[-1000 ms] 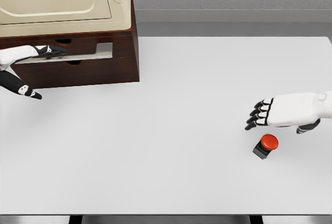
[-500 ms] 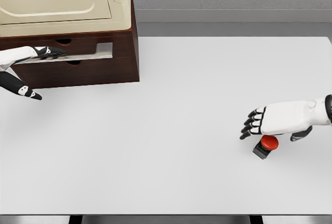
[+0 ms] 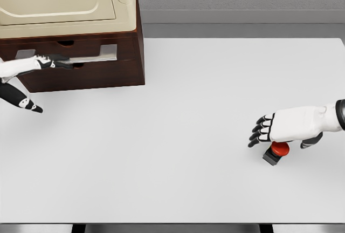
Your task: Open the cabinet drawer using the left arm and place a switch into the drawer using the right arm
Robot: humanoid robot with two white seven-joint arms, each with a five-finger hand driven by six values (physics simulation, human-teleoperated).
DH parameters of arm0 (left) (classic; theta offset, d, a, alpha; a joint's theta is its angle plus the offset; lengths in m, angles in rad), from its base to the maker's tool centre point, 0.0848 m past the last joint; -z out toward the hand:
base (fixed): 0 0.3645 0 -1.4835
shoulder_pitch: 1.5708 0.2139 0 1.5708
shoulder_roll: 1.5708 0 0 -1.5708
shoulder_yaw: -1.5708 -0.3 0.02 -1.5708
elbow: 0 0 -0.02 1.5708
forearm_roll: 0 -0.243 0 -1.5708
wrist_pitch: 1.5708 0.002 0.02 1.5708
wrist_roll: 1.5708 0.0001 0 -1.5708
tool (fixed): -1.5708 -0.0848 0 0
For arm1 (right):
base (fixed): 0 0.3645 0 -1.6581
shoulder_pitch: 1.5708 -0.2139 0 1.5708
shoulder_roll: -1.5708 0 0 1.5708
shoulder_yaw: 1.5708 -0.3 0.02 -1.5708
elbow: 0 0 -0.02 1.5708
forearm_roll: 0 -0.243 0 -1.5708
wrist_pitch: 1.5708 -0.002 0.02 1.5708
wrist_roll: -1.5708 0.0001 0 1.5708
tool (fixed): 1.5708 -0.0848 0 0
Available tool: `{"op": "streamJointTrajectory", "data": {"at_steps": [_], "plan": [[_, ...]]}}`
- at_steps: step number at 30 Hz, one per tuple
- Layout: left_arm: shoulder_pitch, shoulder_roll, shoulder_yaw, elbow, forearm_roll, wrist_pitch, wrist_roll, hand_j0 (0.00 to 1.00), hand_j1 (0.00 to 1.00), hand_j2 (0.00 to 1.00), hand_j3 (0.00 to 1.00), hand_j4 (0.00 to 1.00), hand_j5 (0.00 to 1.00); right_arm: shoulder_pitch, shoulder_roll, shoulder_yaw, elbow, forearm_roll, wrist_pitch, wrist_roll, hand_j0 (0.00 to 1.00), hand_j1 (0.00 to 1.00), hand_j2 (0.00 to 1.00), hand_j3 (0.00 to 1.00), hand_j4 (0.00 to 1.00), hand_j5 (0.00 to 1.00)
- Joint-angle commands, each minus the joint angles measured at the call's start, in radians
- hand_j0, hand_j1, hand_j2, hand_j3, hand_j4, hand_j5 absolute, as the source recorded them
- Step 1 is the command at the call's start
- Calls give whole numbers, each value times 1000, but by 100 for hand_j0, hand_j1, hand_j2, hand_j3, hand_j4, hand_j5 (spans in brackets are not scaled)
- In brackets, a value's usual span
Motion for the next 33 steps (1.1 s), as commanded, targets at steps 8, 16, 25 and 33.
{"op": "streamJointTrajectory", "data": {"at_steps": [8,16,25,33], "plan": [[0,54,-24,-46,2,-54,-12,100,100,100,100,100,100,-3,-2,0,0,-4,2,0,100,100,100,100,100,100],[3,114,-45,-126,12,-64,-12,100,100,100,100,100,100,-3,-2,1,-2,-4,2,0,100,100,100,100,100,100],[5,174,-79,-165,50,-123,-12,100,100,100,100,100,100,-21,-3,9,-2,-6,2,0,100,100,100,100,100,100],[5,210,-96,-180,78,-146,-12,100,100,100,100,100,100,-21,3,7,-2,-6,2,0,100,100,100,100,100,100]]}}
